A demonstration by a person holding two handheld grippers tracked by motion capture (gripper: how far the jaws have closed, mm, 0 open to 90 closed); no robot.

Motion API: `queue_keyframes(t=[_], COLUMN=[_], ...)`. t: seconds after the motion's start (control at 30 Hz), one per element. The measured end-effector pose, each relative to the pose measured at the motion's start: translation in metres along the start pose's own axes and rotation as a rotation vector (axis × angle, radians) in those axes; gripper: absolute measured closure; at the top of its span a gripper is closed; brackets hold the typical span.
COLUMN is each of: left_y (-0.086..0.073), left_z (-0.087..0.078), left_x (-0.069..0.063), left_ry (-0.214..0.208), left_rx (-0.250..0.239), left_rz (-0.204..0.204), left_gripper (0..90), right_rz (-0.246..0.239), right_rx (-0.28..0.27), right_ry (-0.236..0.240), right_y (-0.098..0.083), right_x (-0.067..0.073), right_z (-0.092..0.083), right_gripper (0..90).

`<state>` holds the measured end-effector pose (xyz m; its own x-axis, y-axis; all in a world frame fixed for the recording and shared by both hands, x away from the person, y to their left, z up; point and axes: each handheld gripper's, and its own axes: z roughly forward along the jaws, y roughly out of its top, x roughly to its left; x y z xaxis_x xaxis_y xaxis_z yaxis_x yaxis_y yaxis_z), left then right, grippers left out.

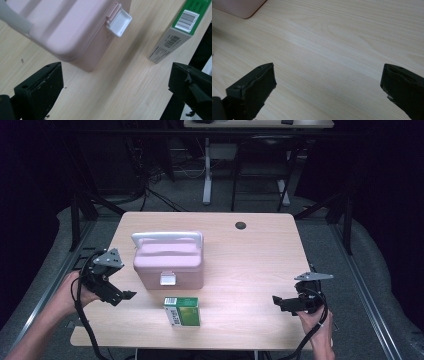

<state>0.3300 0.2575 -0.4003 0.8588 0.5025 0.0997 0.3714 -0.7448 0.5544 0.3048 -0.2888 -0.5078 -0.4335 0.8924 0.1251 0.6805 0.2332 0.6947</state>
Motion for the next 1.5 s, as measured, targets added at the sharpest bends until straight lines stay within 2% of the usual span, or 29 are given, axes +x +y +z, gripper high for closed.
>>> queue_keyframes(t=[0.33, 0.4, 0.6, 0.87, 1.03, 1.3, 1.5], left_y=[0.026, 0.031, 0.044, 0.061, 0.072, 0.087, 0.093], left_z=[0.008, 0.01, 0.019, 0.024, 0.033, 0.049, 0.063], left_x=[-0.012, -0.015, -0.025, -0.039, -0.05, -0.063, -0.075], left_ry=[-0.031, -0.048, -0.061, -0.075, -0.102, -0.11, -0.144], left_rx=[0.036, 0.046, 0.099, 0.112, 0.142, 0.184, 0.231], left_rz=[0.084, 0.099, 0.158, 0.216, 0.262, 0.314, 0.365], left_gripper=[0.0, 0.0, 0.0, 0.0, 0.0, 0.0, 0.0], right_rz=[-0.002, -0.006, -0.013, -0.017, -0.017, -0.019, -0.023], right_rx=[0.006, 0.013, 0.016, 0.027, 0.025, 0.034, 0.042], right_ry=[0.001, 0.001, -0.001, 0.0, 0.0, 0.002, 0.005], right_y=[0.0, 0.001, 0.002, 0.002, 0.001, 0.0, -0.001], right_x=[0.0, 0.0, 0.002, 0.002, 0.002, 0.003, 0.005], right_z=[0.0, 0.0, 0.0, -0.002, -0.001, 0.001, 0.003], right_gripper=[0.0, 0.0, 0.0, 0.0, 0.0, 0.0, 0.0])
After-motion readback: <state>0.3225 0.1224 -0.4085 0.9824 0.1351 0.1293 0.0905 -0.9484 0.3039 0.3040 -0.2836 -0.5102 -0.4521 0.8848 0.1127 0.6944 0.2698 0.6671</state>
